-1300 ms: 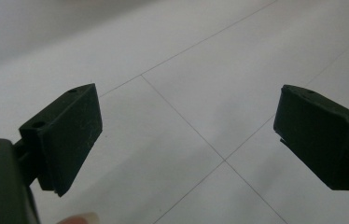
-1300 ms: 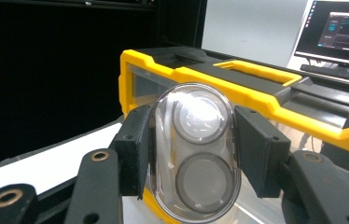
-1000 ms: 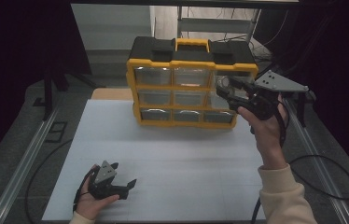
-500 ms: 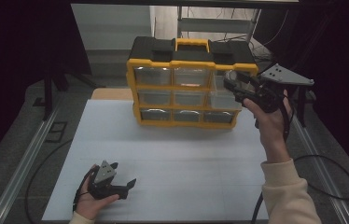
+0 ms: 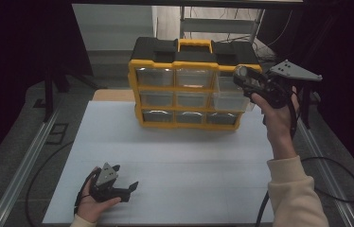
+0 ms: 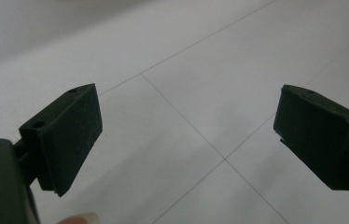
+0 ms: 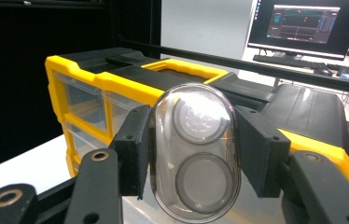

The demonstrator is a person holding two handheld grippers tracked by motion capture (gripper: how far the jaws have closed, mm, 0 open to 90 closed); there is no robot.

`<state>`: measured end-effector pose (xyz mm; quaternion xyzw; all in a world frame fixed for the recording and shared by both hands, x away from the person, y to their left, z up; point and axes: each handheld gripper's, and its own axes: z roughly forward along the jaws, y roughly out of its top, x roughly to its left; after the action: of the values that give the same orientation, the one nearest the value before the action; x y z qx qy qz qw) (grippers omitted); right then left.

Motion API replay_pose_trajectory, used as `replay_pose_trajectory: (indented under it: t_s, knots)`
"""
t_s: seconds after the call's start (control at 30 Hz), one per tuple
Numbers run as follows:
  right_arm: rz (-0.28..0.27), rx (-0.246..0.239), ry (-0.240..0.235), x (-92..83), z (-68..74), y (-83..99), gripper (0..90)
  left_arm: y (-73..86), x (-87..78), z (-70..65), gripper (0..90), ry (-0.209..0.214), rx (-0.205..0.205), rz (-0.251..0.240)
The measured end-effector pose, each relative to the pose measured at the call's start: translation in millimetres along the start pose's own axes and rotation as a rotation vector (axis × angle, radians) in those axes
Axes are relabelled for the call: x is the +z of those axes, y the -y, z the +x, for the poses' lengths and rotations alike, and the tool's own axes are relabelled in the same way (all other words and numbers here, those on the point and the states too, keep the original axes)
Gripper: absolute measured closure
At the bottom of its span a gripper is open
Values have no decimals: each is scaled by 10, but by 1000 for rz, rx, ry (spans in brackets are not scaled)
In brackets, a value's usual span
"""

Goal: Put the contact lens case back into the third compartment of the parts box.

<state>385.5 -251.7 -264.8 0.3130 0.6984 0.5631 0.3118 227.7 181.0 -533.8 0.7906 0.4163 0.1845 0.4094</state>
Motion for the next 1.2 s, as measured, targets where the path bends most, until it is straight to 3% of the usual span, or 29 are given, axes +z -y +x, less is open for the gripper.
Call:
replay_pose_trajectory:
  t_s: [0.43,0.93,1.2]
  knots:
    - [27,10,37,80,-101,26,488,1,0,2,84,2,1,0]
    - [46,-9,41,91,-95,41,482,6,11,-1,84,3,0,3]
    - [26,-11,28,73,-53,29,360,5,10,-2,84,3,1,2]
